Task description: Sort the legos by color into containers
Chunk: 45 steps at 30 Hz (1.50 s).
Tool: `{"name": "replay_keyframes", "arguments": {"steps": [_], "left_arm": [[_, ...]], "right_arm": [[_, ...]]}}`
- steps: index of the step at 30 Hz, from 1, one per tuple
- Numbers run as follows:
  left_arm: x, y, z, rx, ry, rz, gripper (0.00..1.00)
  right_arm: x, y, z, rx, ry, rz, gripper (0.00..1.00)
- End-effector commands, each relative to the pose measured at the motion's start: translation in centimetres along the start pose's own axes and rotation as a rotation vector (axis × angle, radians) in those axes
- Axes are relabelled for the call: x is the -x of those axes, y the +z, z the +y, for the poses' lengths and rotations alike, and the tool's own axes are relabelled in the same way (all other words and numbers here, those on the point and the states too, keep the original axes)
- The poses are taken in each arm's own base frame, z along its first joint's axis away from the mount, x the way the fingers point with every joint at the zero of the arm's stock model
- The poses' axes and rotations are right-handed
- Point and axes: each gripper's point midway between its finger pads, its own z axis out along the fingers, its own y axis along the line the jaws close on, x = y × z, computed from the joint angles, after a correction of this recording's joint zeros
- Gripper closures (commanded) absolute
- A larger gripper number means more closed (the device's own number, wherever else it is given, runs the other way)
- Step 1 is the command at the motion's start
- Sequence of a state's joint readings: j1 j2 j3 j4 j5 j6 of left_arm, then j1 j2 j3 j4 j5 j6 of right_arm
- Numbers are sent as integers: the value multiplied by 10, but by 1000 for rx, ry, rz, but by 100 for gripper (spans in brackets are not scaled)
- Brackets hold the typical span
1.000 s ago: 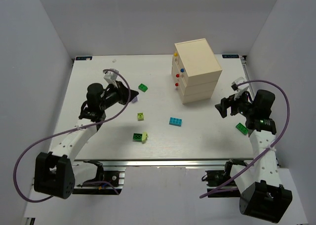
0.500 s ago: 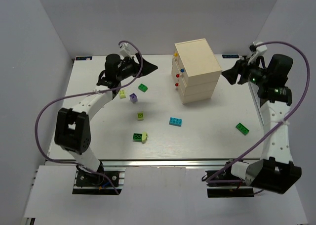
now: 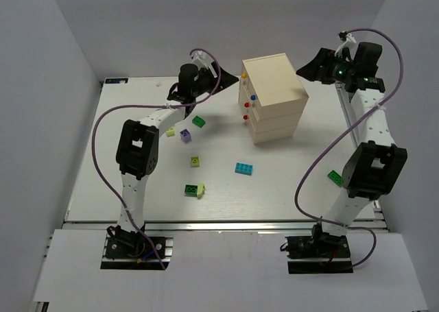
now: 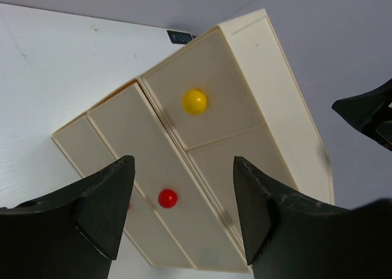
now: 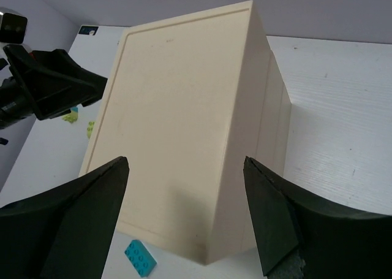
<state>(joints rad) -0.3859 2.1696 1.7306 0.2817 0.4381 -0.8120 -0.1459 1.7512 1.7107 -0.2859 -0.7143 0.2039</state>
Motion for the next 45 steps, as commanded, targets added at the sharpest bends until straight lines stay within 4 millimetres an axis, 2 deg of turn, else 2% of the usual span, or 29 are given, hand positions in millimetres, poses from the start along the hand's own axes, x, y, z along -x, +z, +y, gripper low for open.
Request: {"name": "replay_keyframes", "arguments": {"steps": [1, 5, 6, 8, 9, 10, 15, 18, 20, 23, 33, 37, 45], "left_arm": [[32, 8, -24, -52, 10, -104, 25], [37, 20, -22, -66, -6, -119, 26], [43, 22, -29, -87, 1, -127, 26], [40, 28, -23, -84, -4, -118, 26], [41, 29, -23, -87, -7, -118, 26], [43, 32, -25, -101, -3, -122, 26], [38, 39, -27, -109, -17, -107, 26], [35, 43, -25, -115, -26, -98, 26], [30, 47, -29, -131, -27, -81, 26], [26, 50, -25, -127, -35, -67, 28], [1, 49, -15, -104, -54, -3, 36], [5, 50, -22, -143, -68, -18, 39], [3, 53, -23, -168, -116, -17, 42]], "right_arm": [[21, 15, 12, 61, 1, -33, 20], [12, 39, -3, 31, 5, -10, 22], [14, 42, -7, 10, 1, -13, 23], [3, 52, -16, -3, 12, 18, 23], [6, 55, -17, -8, 6, 18, 23], [-2, 62, -25, -22, 20, 38, 23], [-18, 74, -36, -75, 4, 74, 23], [-28, 79, -36, -72, 10, 102, 26], [-32, 79, -38, -70, 17, 111, 31], [-42, 80, -41, -74, 29, 127, 38], [-50, 80, -43, -78, 42, 131, 39], [-54, 80, -43, -77, 45, 139, 42], [-61, 78, -43, -76, 42, 158, 46]]}}
